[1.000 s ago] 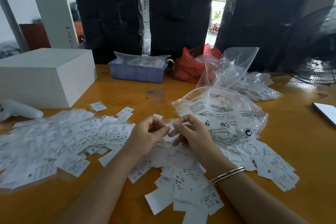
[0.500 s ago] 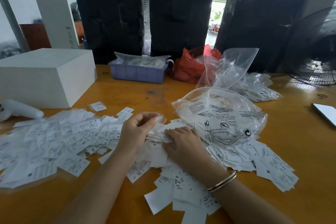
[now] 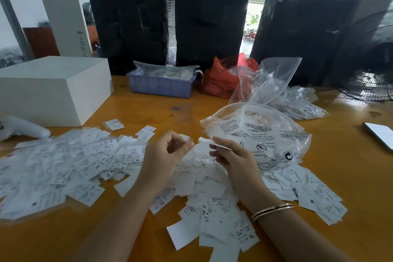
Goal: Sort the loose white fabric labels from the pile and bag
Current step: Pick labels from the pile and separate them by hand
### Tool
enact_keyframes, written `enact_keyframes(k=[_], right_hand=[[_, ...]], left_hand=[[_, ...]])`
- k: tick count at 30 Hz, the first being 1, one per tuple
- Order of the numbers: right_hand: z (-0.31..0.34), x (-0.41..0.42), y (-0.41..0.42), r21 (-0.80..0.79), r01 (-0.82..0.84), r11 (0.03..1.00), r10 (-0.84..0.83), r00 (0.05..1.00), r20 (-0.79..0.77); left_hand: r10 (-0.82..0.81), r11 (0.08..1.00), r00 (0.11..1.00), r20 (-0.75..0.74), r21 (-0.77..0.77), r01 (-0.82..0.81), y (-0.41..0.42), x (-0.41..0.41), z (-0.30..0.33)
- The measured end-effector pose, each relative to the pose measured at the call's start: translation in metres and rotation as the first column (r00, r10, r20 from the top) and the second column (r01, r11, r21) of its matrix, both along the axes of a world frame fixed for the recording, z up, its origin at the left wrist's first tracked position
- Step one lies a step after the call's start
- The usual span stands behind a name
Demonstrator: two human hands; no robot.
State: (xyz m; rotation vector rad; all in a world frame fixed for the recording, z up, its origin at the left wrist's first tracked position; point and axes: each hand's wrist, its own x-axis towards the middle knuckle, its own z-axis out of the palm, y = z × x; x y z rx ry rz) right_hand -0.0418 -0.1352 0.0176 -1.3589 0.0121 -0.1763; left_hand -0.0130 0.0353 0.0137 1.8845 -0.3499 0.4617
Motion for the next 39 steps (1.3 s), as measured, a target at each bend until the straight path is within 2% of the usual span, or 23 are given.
enact_keyframes(k=[4, 8, 10, 12, 18, 25, 33, 39], right_hand=[[0.004, 0.001, -0.002, 0.161, -0.045, 0.986, 0.043, 0.999, 0.020], [0.006, 0.000, -0.005, 0.076, 0.050, 0.996, -0.052, 0.998, 0.020], [0.006, 0.001, -0.006, 0.147, 0.077, 0.986, -0.080, 0.997, 0.012], [0.008, 0.001, -0.005, 0.205, 0.069, 0.976, -0.078, 0.996, 0.034], [0.008, -0.001, -0.001, 0.195, 0.018, 0.981, -0.022, 1.000, 0.022], [0.007, -0.003, 0.006, 0.015, 0.001, 1.000, -0.003, 0.994, 0.112], [0.011, -0.002, 0.006, 0.043, -0.010, 0.999, 0.003, 0.986, 0.164], [0.008, -0.003, 0.005, 0.009, -0.029, 1.000, 0.027, 0.989, 0.147]], left_hand=[[-0.032, 0.982, 0.981, 0.191, 0.187, -0.005, -0.002, -0.004, 0.000], [-0.079, 0.952, 0.962, 0.260, 0.306, -0.004, -0.002, -0.003, -0.001], [-0.097, 0.944, 0.962, 0.257, 0.329, 0.007, -0.003, -0.002, -0.001], [-0.106, 0.938, 0.962, 0.252, 0.348, 0.013, -0.003, -0.001, -0.002], [-0.124, 0.918, 0.954, 0.274, 0.396, 0.006, -0.005, -0.002, -0.002], [-0.130, 0.919, 0.957, 0.261, 0.393, 0.017, -0.005, -0.003, -0.001], [-0.131, 0.917, 0.956, 0.261, 0.397, 0.017, -0.004, -0.001, -0.003], [-0.134, 0.921, 0.958, 0.252, 0.388, 0.027, -0.003, 0.000, -0.004]])
